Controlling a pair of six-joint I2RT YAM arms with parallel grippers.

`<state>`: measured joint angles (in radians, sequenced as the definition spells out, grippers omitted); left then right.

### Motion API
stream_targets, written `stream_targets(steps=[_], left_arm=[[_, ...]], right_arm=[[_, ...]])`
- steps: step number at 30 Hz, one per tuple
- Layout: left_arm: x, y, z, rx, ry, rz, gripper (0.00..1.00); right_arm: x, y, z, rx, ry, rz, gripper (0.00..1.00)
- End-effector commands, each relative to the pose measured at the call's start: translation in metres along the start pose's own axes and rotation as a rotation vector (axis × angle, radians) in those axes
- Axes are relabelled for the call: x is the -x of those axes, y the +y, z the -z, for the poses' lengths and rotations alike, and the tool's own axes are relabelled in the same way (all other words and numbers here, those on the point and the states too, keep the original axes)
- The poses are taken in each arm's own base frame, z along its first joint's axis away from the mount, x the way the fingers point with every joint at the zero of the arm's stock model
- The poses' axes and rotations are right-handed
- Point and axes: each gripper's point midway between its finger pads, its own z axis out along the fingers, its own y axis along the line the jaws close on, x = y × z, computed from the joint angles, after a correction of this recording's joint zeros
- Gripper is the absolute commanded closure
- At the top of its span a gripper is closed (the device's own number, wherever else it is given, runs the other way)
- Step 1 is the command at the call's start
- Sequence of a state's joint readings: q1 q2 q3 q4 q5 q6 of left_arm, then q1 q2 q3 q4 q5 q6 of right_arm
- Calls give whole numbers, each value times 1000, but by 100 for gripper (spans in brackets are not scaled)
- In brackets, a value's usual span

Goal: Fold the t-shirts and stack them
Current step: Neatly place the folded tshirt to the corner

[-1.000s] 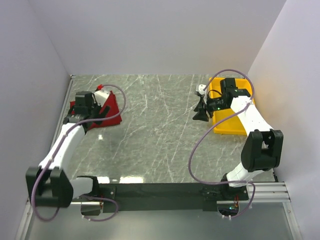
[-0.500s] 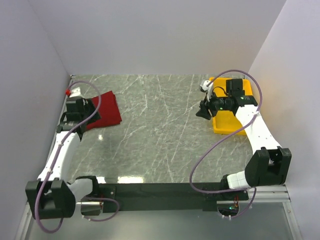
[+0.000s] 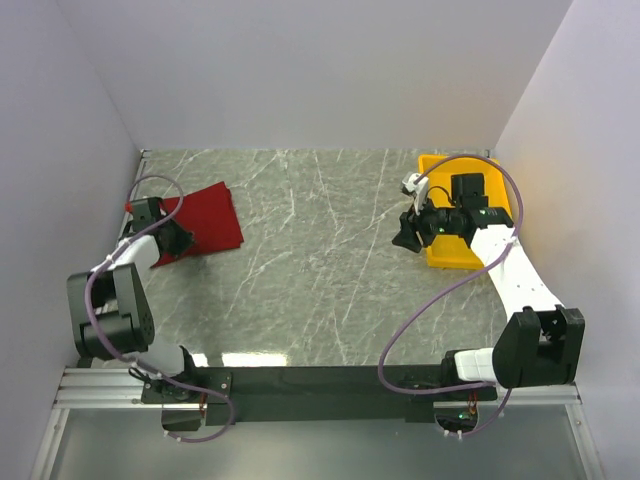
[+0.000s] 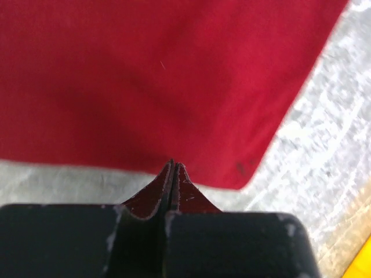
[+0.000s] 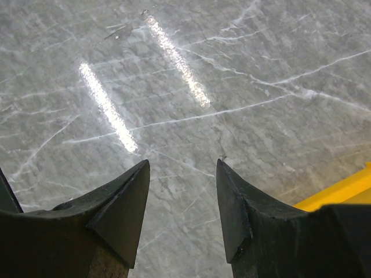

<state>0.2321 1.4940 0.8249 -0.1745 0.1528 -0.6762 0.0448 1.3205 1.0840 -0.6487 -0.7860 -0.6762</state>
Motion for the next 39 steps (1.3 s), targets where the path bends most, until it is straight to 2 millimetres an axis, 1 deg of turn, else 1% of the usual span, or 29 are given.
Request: stream_targets(steps=[1, 2, 5, 7, 9, 10, 11, 13, 14, 15, 17, 18, 19, 20, 22, 23, 24, 25, 26, 27, 28, 29, 31, 32, 35, 36, 37, 38, 39], left_arm=[[20, -2, -12, -8, -35, 4, 99], [18, 3, -15, 4, -25, -5, 99], [3, 24, -27, 63, 26, -7, 99], [-7, 34, -32, 87, 52, -21, 99], [-11, 34, -31, 73, 55, -32, 99], [-9, 31, -29, 56, 47, -42, 96], [2, 22, -20, 26, 7, -68, 86], [21, 2, -5, -32, -48, -105, 74], [36, -13, 13, -75, -103, -143, 65], [49, -26, 26, -99, -137, -163, 54], [65, -46, 51, -156, -193, -216, 49], [79, -61, 77, -188, -245, -236, 45], [83, -67, 90, -206, -267, -262, 42], [89, -77, 111, -237, -308, -280, 40], [91, -82, 133, -251, -338, -297, 33], [93, -86, 151, -271, -374, -302, 30], [88, -88, 159, -290, -374, -302, 20], [83, -88, 165, -305, -370, -288, 14], [79, -92, 178, -333, -385, -290, 1], [69, -93, 179, -363, -354, -287, 1], [62, -93, 182, -374, -337, -262, 1], [54, -92, 187, -396, -331, -255, 0], [45, -94, 193, -428, -320, -224, 0], [41, -95, 201, -447, -331, -224, 1], [23, -101, 205, -503, -276, -261, 1], [20, -102, 207, -505, -266, -274, 1], [19, -101, 206, -493, -269, -300, 1], [15, -100, 208, -483, -259, -313, 1], [15, -98, 210, -472, -269, -340, 1]], right_arm=[[13, -5, 8, -48, -43, 27, 43], [13, -5, 9, -52, -43, 31, 43], [13, -6, 10, -62, -39, 37, 43], [12, -6, 10, -62, -35, 36, 43], [12, -7, 11, -63, -33, 32, 43], [12, -6, 11, -60, -34, 35, 43], [13, -7, 12, -64, -32, 35, 43], [13, -6, 13, -64, -25, 43, 43], [13, -7, 14, -67, -21, 48, 43], [13, -6, 15, -69, -16, 52, 43], [15, -7, 19, -79, -16, 65, 43], [17, -8, 21, -88, -13, 73, 43], [18, -7, 23, -89, -11, 74, 43], [20, -7, 26, -99, -14, 80, 43], [23, -8, 30, -119, -12, 83, 43], [27, -8, 33, -132, -21, 88, 43], [30, -8, 37, -144, -27, 91, 43], [32, -9, 39, -157, -26, 91, 43], [36, -8, 43, -172, -39, 81, 43], [40, -10, 46, -191, -51, 77, 43], [43, -12, 50, -219, -57, 69, 43], [47, -13, 53, -234, -68, 49, 43], [53, -14, 59, -263, -85, 38, 43], [54, -19, 63, -300, -88, 17, 43], [64, -31, 76, -400, -142, -92, 43], [70, -35, 81, -427, -171, -108, 41], [72, -42, 90, -473, -197, -142, 32], [73, -50, 95, -527, -233, -198, 27], [74, -55, 100, -569, -259, -234, 14]])
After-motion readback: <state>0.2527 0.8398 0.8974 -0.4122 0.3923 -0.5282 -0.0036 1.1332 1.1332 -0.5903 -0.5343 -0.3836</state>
